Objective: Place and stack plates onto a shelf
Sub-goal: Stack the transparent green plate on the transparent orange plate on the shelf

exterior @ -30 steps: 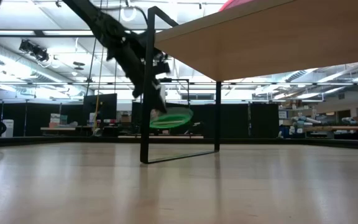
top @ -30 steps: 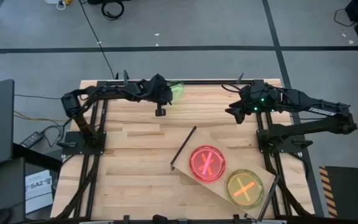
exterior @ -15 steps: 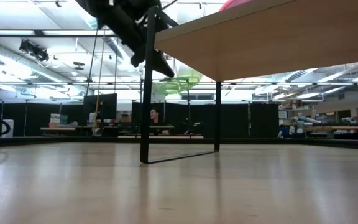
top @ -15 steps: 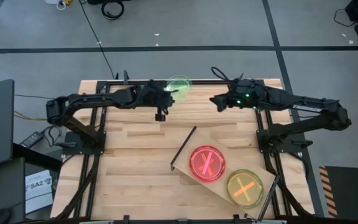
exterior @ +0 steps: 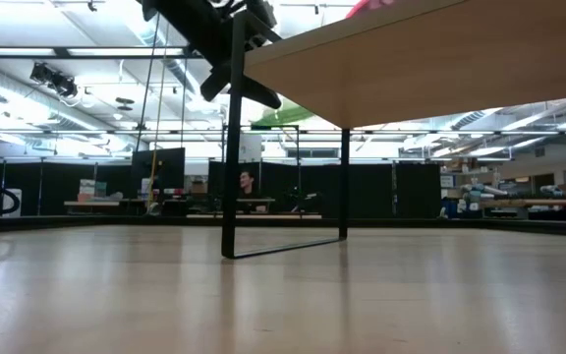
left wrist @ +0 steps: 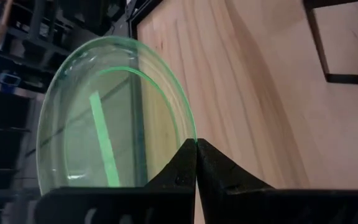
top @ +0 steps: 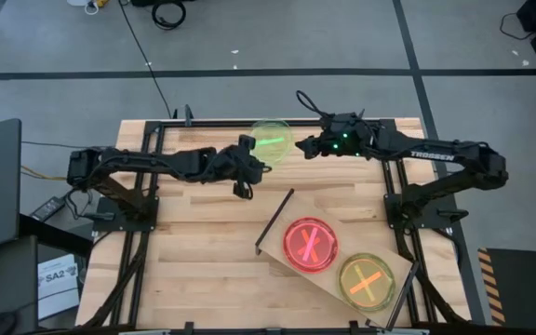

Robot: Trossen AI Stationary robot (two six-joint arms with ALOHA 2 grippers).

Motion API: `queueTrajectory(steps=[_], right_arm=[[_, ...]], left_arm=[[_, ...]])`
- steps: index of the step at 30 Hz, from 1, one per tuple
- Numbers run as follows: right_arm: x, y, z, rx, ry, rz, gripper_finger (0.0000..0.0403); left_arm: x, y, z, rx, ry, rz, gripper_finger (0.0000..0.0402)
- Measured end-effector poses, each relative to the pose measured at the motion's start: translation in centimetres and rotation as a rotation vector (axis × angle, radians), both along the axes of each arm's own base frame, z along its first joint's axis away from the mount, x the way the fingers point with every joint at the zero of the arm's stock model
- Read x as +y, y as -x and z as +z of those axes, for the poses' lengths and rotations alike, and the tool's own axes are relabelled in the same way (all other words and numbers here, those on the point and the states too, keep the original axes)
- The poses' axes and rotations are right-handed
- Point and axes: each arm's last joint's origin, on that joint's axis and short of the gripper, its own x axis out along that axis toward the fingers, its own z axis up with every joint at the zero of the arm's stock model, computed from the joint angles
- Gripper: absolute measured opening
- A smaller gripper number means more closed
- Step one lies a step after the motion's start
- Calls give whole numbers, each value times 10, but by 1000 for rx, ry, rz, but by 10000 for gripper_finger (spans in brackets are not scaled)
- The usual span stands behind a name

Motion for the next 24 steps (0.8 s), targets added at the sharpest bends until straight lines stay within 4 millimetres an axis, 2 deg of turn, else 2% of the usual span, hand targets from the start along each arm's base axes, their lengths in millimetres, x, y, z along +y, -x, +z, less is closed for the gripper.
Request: queueTrajectory(steps=[8, 14, 24], right_arm=[[-6, -14, -7, -38, -13, 38, 194], [-7, -17, -10, -30, -16, 38, 191], [-7, -17, -11, -28, -19, 45, 128]], left_arm=[[-19, -1, 0, 19, -50, -32, 8], [-23, -2, 0, 20, -55, -38, 8], [-23, -2, 0, 20, -56, -38, 9]])
